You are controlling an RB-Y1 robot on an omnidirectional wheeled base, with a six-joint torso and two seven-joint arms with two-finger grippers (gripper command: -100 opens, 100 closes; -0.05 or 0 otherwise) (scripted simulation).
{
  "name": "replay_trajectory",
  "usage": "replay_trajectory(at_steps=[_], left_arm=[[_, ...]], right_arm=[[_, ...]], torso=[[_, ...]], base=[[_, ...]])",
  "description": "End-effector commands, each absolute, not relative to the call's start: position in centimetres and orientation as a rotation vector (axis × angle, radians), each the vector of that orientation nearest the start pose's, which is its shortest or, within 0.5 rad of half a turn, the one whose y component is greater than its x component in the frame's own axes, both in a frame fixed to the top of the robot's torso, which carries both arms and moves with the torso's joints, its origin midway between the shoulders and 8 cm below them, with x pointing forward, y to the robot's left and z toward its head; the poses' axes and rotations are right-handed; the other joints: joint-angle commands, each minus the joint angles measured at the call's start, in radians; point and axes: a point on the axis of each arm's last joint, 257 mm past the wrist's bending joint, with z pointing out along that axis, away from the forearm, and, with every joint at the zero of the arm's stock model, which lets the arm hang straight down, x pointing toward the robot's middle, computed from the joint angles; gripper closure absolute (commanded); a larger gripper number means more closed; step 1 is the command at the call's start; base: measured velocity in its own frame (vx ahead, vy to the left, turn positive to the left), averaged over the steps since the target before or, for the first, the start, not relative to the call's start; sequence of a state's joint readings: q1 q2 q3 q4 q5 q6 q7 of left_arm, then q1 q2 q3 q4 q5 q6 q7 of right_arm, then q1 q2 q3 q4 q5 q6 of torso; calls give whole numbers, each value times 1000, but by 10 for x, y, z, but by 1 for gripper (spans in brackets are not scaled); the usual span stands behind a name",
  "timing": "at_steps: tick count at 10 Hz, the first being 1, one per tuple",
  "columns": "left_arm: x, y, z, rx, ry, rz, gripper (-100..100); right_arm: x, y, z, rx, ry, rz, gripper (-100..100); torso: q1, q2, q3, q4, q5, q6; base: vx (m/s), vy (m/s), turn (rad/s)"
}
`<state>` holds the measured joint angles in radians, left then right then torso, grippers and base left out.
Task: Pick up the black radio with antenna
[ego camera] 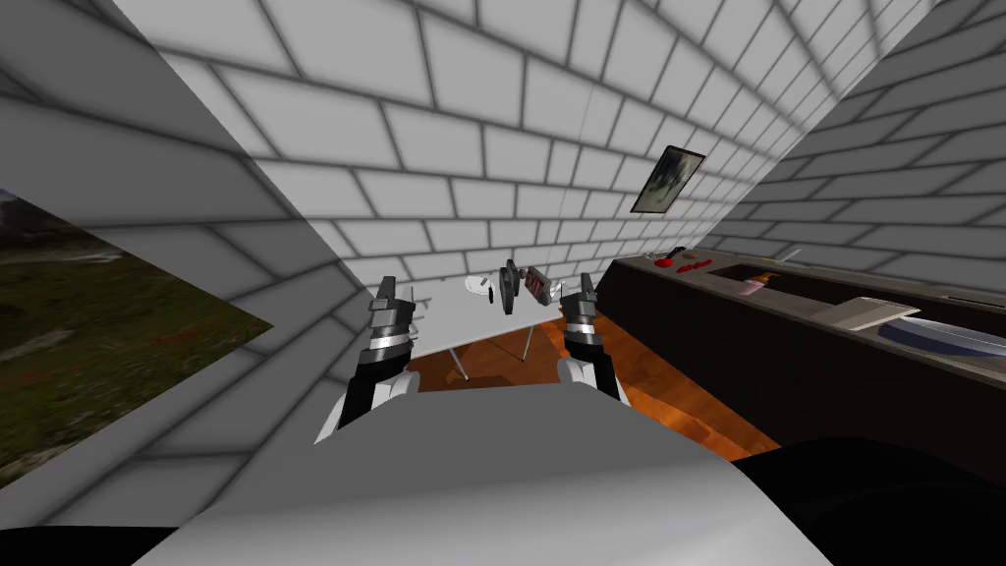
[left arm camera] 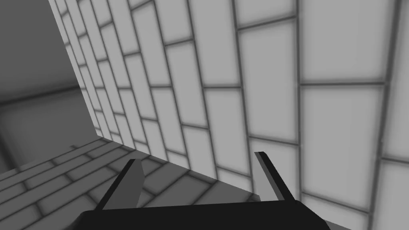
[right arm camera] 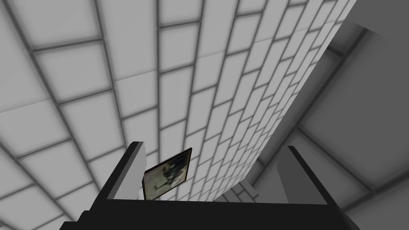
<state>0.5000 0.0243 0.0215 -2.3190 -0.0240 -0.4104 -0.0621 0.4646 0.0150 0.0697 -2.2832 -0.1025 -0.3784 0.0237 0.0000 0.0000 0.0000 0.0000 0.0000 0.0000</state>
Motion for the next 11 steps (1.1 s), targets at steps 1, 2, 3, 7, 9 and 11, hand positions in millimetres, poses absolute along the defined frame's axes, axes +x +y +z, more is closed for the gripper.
replay_trajectory(at_steps=[1,2,3,7,9,11], left_arm=[[355,282,16,-625,750,-1181,-100],[357,282,9,-623,780,-1170,-100],[360,283,2,-624,813,-1157,-100],[372,296,-39,-647,968,-1075,-100],[376,307,-64,-666,1053,-1019,-100],[379,321,-90,-688,1139,-955,-100]], right_arm=[[368,-265,13,800,613,1413,0],[368,-265,13,800,613,1413,0],[368,-265,13,800,613,1413,0],[368,-265,13,800,613,1414,0],[368,-265,13,800,613,1414,0],[368,-265,13,800,613,1414,0]], torso=[[0,0,0,0,0,0],[-1,0,0,0,0,0],[-3,-1,0,0,-1,0],[-5,-1,-1,0,-1,0],[-7,-2,-1,0,-2,0],[-7,-3,-2,-1,-2,0]], base=[[8,-30,-73],[15,-59,-71],[20,-70,-66],[17,-80,-98],[34,-112,-132],[54,-110,-138]])
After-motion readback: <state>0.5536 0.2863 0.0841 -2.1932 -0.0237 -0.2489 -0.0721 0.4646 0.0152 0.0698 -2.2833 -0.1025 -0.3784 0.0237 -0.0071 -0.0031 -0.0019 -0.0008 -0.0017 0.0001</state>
